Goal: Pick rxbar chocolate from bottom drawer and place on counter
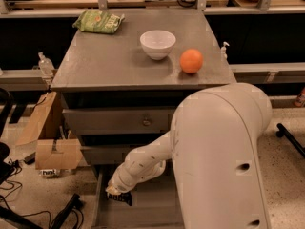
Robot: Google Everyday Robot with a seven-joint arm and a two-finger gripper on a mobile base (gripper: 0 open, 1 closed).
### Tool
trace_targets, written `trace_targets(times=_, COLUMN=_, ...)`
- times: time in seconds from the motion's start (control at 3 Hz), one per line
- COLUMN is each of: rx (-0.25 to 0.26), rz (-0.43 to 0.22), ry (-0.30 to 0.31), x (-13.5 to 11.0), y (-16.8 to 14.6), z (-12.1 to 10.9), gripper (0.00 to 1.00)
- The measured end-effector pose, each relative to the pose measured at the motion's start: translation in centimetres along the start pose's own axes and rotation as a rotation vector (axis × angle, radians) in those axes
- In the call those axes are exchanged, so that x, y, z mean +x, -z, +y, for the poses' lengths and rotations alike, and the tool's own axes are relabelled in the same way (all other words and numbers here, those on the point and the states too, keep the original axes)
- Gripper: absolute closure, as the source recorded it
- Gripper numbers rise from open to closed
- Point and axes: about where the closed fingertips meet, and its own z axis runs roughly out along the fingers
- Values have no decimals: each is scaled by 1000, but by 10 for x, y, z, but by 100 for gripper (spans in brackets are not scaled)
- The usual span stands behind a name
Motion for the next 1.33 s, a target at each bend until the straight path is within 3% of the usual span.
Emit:
trace_targets(times=0.33, rx=-9, rz=-12, ry=4, x=-4, y=-3, z=-2, gripper=100)
trace_targets(times=0.67, rx=-18, rz=-62, ry=1, x=-27, y=23, z=0, gripper=100)
trace_targets(times=1.0, rx=34, rz=-135, ry=-4, x=-84, y=103, z=-4, gripper=100)
trace_targets(times=1.33, rx=104, rz=-166, ry=-5, x=-132, y=164, z=-17, gripper=100)
